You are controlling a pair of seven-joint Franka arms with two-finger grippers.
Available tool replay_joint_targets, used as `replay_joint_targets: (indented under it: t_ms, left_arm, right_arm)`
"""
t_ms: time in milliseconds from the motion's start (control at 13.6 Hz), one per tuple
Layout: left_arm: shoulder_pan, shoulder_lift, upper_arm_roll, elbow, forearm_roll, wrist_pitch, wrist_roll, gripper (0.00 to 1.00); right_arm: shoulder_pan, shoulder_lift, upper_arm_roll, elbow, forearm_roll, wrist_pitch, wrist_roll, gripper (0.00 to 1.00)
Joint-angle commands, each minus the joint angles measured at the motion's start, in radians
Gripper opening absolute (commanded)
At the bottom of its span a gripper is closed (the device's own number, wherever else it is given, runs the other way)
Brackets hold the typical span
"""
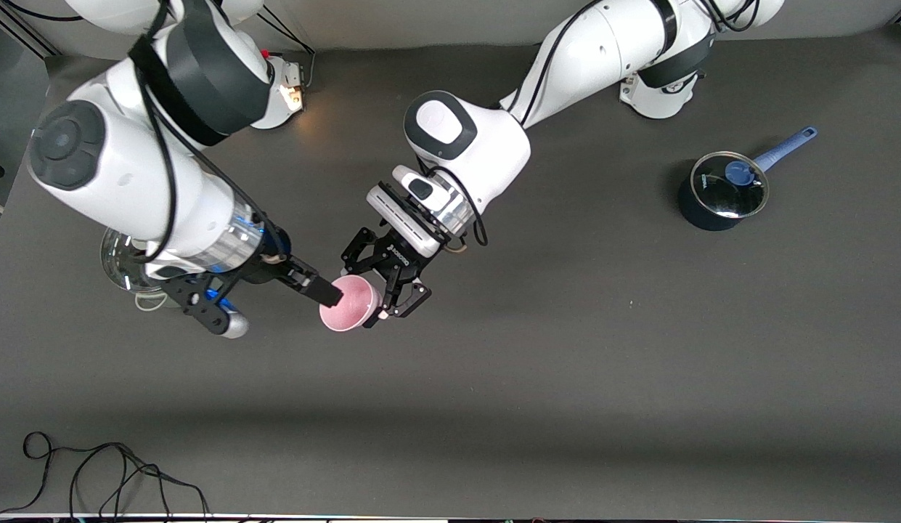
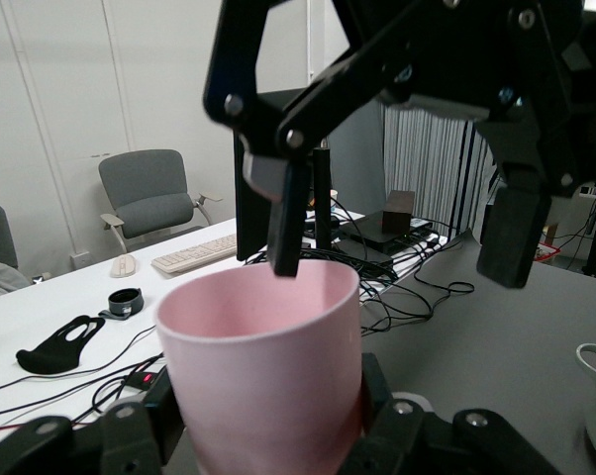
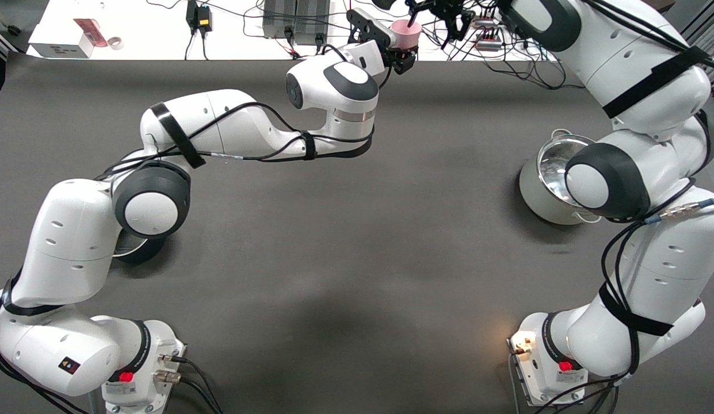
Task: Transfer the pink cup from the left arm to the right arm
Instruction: 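Close the right gripper on the cup rim beside the left gripper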
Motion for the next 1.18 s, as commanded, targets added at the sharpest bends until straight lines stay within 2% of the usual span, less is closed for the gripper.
replay_joint_targets:
  t_ms: [0, 443, 590, 811, 1107]
  left_arm:
    - [-0.017, -0.015, 0.023, 0.003, -0.004, 0.005, -0.023, 0.0]
    - [-0.017, -0.015, 0.023, 0.003, -0.004, 0.005, -0.023, 0.0]
    - [-0.017, -0.015, 0.022, 0.003, -0.004, 0.006, -0.023, 0.0]
    - [-0.017, -0.015, 0.022, 0.003, -0.004, 0.006, -0.023, 0.0]
    - [-0.017, -0.015, 0.022, 0.003, -0.004, 0.005, -0.023, 0.0]
  right_arm:
    - [-0.004, 0.022, 0.001, 0.034, 0.028, -0.014, 0.021, 1.0]
    - [-0.004, 0.025, 0.001, 0.032, 0.048, -0.048, 0.018, 0.99]
    - [-0.004, 0.025, 0.001, 0.034, 0.054, -0.048, 0.017, 0.96]
    - [-0.005, 0.025, 0.0, 0.04, 0.066, -0.044, 0.017, 0.64]
    - [-0.007, 0.024, -0.002, 0.046, 0.066, -0.03, 0.009, 0.39]
